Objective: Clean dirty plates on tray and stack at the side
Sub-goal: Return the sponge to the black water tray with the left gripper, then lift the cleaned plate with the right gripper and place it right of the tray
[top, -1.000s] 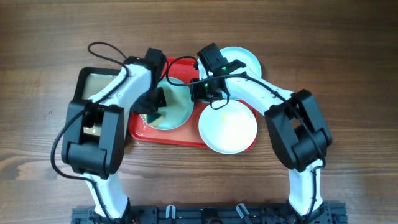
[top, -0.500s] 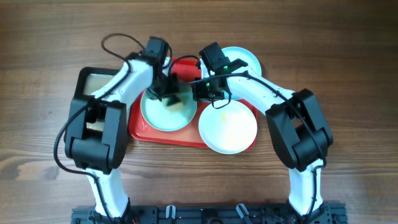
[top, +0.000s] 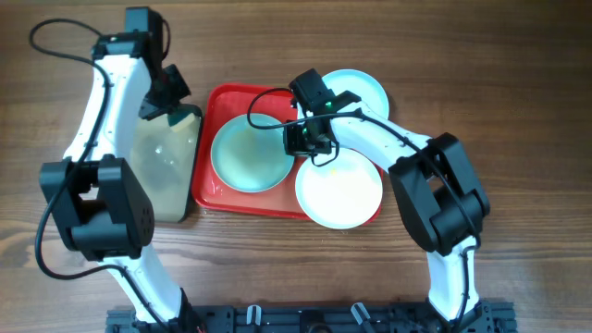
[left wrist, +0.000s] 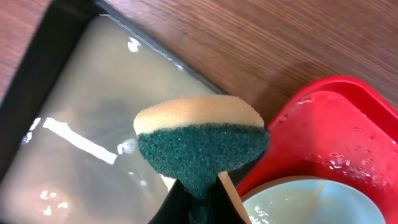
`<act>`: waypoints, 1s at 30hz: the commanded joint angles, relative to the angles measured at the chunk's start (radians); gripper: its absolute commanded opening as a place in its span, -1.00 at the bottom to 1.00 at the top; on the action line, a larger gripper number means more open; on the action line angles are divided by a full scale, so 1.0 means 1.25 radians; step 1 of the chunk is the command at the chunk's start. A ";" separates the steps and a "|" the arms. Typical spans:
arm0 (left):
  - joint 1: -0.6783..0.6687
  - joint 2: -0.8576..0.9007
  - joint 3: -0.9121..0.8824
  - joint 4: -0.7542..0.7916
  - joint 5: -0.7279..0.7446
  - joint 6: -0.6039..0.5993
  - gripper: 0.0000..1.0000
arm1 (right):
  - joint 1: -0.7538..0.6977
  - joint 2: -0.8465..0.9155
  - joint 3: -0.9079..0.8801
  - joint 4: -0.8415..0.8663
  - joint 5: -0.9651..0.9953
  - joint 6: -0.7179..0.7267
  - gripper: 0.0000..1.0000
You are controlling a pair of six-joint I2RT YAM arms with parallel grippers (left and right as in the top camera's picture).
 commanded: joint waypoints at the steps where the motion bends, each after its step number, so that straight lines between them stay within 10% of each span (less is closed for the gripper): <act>1: 0.007 -0.021 0.012 -0.013 -0.010 -0.016 -0.92 | 0.005 0.033 0.014 -0.002 0.020 0.008 -0.91; 13: 0.007 -0.021 0.011 -0.024 -0.010 -0.016 -0.92 | 0.037 -0.236 0.074 -0.111 0.471 -0.114 -0.91; 30: 0.005 -0.020 0.011 -0.024 -0.009 -0.016 -0.92 | 0.366 -0.248 0.074 0.060 1.335 -0.476 -0.91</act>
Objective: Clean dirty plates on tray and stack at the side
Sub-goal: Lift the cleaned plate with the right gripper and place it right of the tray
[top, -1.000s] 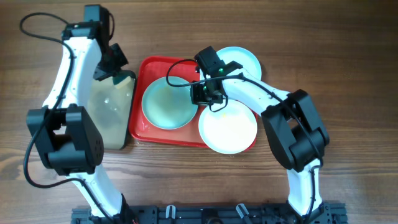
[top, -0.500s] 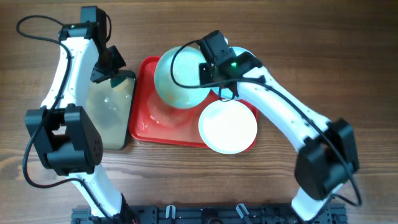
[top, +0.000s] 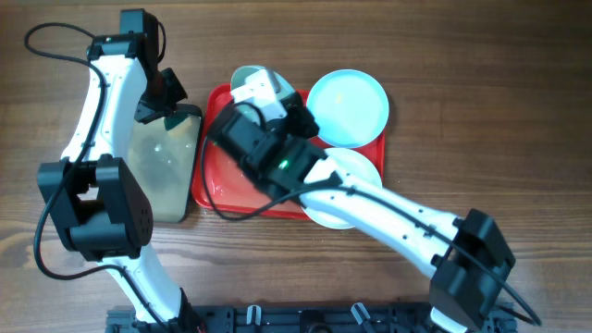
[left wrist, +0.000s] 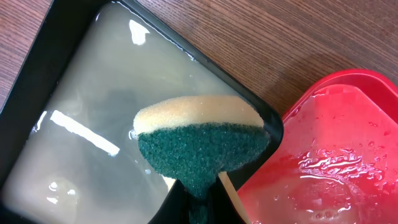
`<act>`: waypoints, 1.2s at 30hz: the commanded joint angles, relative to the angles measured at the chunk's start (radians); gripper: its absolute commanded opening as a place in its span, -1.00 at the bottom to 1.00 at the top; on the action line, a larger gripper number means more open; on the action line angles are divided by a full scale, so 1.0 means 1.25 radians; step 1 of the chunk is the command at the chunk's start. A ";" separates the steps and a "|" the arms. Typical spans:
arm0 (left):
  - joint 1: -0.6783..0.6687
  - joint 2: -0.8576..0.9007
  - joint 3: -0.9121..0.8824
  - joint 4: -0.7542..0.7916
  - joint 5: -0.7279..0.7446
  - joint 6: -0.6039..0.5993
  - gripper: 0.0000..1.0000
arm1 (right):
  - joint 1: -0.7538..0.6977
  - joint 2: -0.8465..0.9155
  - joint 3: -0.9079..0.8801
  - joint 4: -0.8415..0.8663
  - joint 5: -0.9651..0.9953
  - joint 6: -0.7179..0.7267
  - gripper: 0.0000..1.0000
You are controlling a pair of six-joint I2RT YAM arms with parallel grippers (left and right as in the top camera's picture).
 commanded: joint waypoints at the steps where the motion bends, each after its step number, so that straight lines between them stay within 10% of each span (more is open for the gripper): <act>1: -0.001 -0.020 0.011 -0.001 -0.008 -0.016 -0.92 | 0.039 -0.006 0.013 0.068 0.240 -0.121 -0.91; 13: -0.001 -0.020 0.011 -0.001 -0.008 -0.016 -0.92 | 0.064 -0.006 0.013 0.128 0.278 -0.154 -0.92; 21: -0.001 -0.021 0.011 -0.005 -0.008 -0.016 -0.92 | 0.005 -0.006 0.012 -0.128 -0.243 0.138 -0.92; 29: -0.001 -0.020 0.011 -0.004 -0.008 -0.016 -0.92 | -0.298 -0.170 0.012 -0.183 -0.845 0.154 -0.91; 36: -0.001 -0.020 0.011 -0.007 -0.007 -0.016 -0.92 | -0.751 -0.274 -0.005 -0.334 -1.063 0.125 -0.91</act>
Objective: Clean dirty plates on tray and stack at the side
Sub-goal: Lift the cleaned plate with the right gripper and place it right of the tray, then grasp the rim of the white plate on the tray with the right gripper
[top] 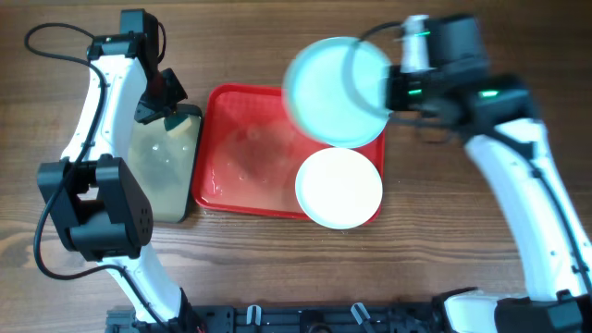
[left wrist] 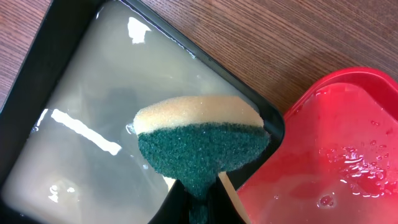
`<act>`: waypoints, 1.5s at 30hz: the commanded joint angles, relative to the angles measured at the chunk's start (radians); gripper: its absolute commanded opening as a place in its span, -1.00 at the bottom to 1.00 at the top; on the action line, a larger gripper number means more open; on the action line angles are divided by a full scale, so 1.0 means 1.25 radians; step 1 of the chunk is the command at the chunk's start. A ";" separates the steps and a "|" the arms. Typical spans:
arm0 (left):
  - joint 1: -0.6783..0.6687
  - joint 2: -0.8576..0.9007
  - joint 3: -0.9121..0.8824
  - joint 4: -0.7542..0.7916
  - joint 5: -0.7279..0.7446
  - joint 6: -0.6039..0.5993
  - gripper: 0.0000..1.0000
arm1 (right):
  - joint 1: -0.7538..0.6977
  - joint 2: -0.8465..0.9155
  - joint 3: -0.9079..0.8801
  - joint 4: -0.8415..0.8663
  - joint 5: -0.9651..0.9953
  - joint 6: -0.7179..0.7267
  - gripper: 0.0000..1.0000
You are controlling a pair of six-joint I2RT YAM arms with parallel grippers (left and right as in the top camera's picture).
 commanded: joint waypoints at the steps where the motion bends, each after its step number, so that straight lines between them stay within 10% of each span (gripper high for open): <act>1: -0.001 -0.020 0.011 -0.003 -0.007 -0.016 -0.92 | -0.192 -0.013 -0.027 -0.047 -0.124 -0.021 -0.91; 8: -0.001 -0.020 0.011 -0.002 -0.007 -0.016 -0.92 | -0.440 -0.013 -0.258 0.074 -0.126 0.002 -0.91; 22: -0.001 -0.020 0.011 -0.003 -0.007 -0.016 -0.92 | -0.492 0.028 -0.507 0.331 0.108 0.106 -0.91; 28: -0.001 -0.020 0.011 -0.003 -0.007 -0.016 -0.92 | -0.491 0.078 -0.485 0.330 -0.020 0.043 0.00; 32: -0.001 -0.020 0.011 -0.002 -0.007 -0.016 -0.92 | -0.442 0.073 -0.370 0.263 -0.262 -0.088 0.15; 45: -0.001 -0.020 0.011 -0.002 0.007 -0.016 -0.92 | -0.108 0.226 -0.345 0.281 -0.140 -0.122 0.01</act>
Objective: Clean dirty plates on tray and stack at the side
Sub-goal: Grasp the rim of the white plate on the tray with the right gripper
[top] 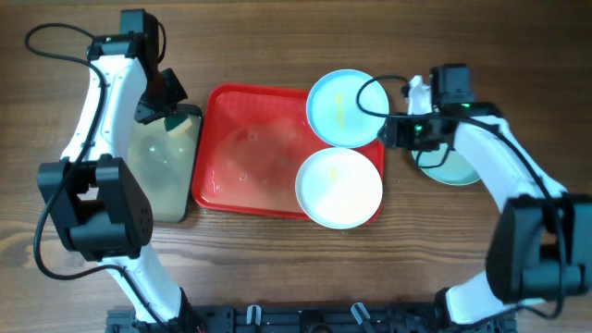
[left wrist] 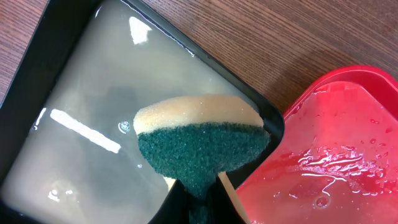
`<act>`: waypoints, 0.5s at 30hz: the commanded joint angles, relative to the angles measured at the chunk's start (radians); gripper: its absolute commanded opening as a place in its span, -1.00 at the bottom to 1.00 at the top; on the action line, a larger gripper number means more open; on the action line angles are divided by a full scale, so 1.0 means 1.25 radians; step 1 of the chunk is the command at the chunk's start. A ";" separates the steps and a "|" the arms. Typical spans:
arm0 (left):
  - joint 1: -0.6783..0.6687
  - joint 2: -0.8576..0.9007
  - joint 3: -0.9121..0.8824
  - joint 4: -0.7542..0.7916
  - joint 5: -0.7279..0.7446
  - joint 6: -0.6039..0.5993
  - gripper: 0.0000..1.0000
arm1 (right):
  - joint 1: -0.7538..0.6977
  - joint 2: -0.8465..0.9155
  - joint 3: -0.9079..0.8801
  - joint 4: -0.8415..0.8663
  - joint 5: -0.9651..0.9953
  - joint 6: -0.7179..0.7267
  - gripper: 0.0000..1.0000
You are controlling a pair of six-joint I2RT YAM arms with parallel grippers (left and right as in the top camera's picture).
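The wet red tray (top: 245, 153) (left wrist: 336, 155) carries a light blue plate (top: 344, 108) at its back right corner and a white plate (top: 339, 188) at its front right corner. A pale green plate (top: 451, 168) lies on the table right of the tray, partly under my right arm. My right gripper (top: 400, 130) is at that plate's back left rim; its jaws are too small to read. My left gripper (top: 159, 100) (left wrist: 202, 194) is shut on a yellow-and-green sponge (left wrist: 200, 143), held above the corner of the water basin.
A black basin (top: 166, 166) (left wrist: 74, 130) of murky water stands against the tray's left side. Bare wooden table lies behind the tray and to the right of the pale green plate.
The right arm held the pale green plate high over the tray's back right; now the plate lies on the table right of the tray with the gripper at its rim. The left arm is unchanged.
The pale green plate lay in the tray's middle with my right gripper at its rim. Then it was tilted up at the tray's back, then held high over the back right, and now rests right of the tray. The left gripper kept the sponge over the basin.
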 commanded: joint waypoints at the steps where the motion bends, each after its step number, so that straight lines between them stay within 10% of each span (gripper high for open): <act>1: -0.001 -0.020 0.010 0.000 0.004 -0.016 -0.92 | 0.006 0.059 0.009 0.007 0.036 0.001 -0.02; 15: -0.001 -0.020 0.010 0.000 0.005 -0.016 -0.92 | 0.006 0.097 -0.096 0.126 0.025 0.042 -0.58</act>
